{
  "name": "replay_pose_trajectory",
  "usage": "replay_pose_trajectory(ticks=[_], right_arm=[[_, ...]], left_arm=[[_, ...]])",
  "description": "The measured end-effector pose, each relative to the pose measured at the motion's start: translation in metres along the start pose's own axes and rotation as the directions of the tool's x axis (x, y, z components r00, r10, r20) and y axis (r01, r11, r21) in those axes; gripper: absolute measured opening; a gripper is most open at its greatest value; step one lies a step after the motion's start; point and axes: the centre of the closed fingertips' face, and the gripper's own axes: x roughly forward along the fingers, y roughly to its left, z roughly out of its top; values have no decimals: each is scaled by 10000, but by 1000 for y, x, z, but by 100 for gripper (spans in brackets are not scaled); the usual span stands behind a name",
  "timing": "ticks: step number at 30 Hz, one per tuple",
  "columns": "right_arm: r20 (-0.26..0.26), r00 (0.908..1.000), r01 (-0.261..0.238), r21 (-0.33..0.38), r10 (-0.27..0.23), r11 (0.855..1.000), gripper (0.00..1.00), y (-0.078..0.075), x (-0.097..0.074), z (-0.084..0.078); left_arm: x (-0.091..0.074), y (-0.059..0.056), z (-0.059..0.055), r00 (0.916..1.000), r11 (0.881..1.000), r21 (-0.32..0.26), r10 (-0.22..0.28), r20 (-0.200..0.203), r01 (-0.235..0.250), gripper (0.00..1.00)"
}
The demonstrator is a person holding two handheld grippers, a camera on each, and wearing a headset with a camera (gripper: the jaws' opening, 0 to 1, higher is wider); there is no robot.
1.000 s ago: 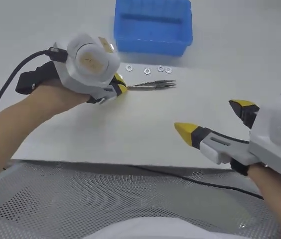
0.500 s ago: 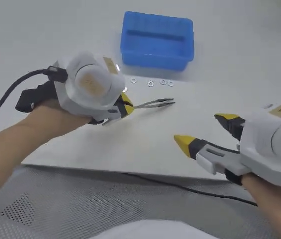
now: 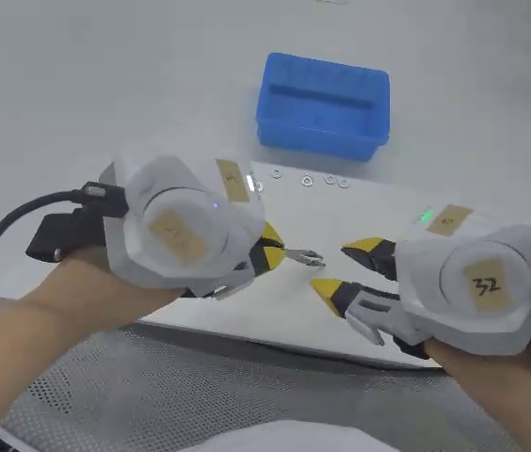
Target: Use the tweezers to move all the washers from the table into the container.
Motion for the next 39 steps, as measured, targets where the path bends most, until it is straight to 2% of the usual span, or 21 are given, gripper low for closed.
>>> replay_pose_trajectory(ticks=[6,8,12,16,18,21,23,25,27,29,30,31,32,35,36,38,39], right_arm=[[39,9987,-504,-600,507,9969,18,13,9,9],[80,9988,-472,-912,482,9947,12,15,10,11],[137,9984,-538,-1107,556,9924,10,19,12,12],[292,9967,-708,-1304,752,9889,7,23,14,15],[191,9961,-825,-1601,866,9837,6,26,17,14],[60,9947,-994,-1908,1024,9766,4,30,20,11],[41,9955,-918,-2225,951,9706,4,28,20,11],[41,9954,-929,-2143,960,9723,4,27,20,11],[146,9953,-910,-2068,961,9741,3,25,21,12],[136,9952,-925,-1975,971,9759,3,25,21,13],[129,9953,-918,-1972,962,9761,3,25,21,13],[123,9956,-885,-1987,927,9761,3,25,21,13],[123,9962,-823,-2041,867,9755,3,24,21,13],[126,9970,-721,-1849,758,9801,3,20,21,13],[145,9969,-741,-1730,777,9821,3,19,20,14],[286,9964,-756,-1190,795,9900,3,15,19,16],[443,9958,-761,-877,802,9932,3,12,17,20]], left_arm=[[-4,-5,11,9998,9997,198,-111,168,107,0],[-5,-7,12,9995,9995,190,-249,192,245,0],[-9,-13,16,9989,9988,394,-317,334,304,0],[-9,-21,16,9976,9967,591,-582,365,560,0],[-8,-23,14,9977,9953,760,-626,277,603,0],[-7,-25,12,9978,9958,689,-624,226,607,0],[-7,-24,13,9987,9969,679,-412,296,391,0],[-6,-22,14,9990,9987,517,-75,450,51,0],[-6,-18,15,9961,9987,93,491,739,-499,0],[-6,-17,16,9928,9966,-405,748,930,-713,0],[-6,-16,16,9925,9964,-424,769,949,-732,0],[-8,-15,18,9880,9941,-518,1011,1166,-956,0],[-12,-11,22,9793,9893,-761,1347,1508,-1243,1],[-22,-6,25,9638,9727,-1780,1828,1940,-1487,13],[-26,-3,23,9614,9667,-2056,1934,1959,-1526,14],[-35,6,14,9499,9475,-2506,2491,1886,-1987,16],[-42,12,8,9414,9367,-2629,2836,1825,-2312,19]])
